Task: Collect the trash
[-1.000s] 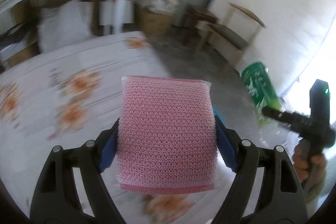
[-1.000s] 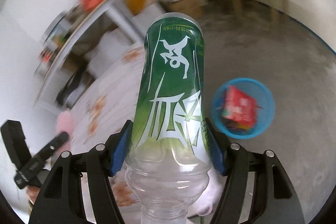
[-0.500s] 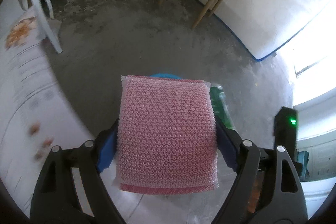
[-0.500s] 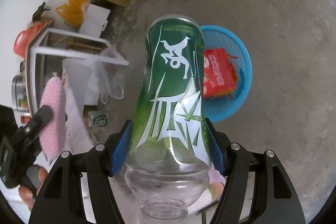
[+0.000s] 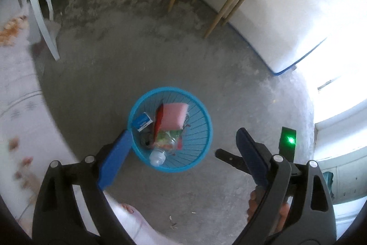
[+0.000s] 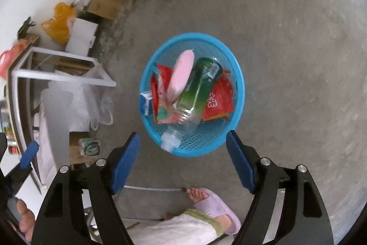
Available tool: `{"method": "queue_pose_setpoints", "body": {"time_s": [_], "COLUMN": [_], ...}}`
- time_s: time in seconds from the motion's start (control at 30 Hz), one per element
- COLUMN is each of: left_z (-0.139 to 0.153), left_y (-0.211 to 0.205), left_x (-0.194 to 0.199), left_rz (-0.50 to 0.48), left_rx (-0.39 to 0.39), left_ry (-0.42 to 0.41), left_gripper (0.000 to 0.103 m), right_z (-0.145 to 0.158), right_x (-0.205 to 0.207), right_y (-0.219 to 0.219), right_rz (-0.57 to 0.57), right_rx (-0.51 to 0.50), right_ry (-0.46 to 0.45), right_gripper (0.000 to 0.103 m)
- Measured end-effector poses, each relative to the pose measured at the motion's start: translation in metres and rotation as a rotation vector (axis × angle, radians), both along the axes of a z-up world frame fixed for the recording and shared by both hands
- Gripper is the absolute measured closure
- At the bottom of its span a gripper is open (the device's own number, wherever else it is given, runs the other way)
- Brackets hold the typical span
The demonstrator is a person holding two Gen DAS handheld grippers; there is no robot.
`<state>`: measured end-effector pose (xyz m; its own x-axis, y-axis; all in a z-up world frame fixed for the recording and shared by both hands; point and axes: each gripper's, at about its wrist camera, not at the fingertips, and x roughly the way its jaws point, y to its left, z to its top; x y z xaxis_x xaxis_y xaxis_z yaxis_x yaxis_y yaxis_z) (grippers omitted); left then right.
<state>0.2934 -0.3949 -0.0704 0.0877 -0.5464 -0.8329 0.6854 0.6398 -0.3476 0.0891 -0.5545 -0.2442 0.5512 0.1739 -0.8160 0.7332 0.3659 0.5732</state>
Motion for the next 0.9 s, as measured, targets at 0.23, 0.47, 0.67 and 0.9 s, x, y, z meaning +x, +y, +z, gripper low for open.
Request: {"method": "queue_pose_setpoints", "body": {"time_s": [0.23, 0.47, 0.67, 0.9], "left_z": [0.071, 0.117, 0.111, 0.093], "left_y": [0.087, 0.198, 0.252, 0.28], "left_x": [-0.055, -0.128, -0.186, -0.238], "left_rz": [0.006, 0.188, 0.422, 0.546], "left_rx": [-0.103, -0.132, -0.033, 0.07], "left_ry": [-0.124, -0.304, -0.4, -0.492], "left_gripper": [0.015, 0.01, 0.008, 0.008], "right_z": [0.112, 0.225, 0.265, 0.262], "right_x": [-0.033, -0.079, -0.118, -0.137], "right_y": [0.048, 0.143, 0.215, 0.272], "right_rz": [0.137, 0.275, 0.317, 0.382], "right_rx": [-0.289, -0.68, -0.915, -1.139], "right_ry": [-0.084, -0.221, -0.249, -0.054], "right_gripper": [0.026, 0.006, 0.006, 0.006]}}
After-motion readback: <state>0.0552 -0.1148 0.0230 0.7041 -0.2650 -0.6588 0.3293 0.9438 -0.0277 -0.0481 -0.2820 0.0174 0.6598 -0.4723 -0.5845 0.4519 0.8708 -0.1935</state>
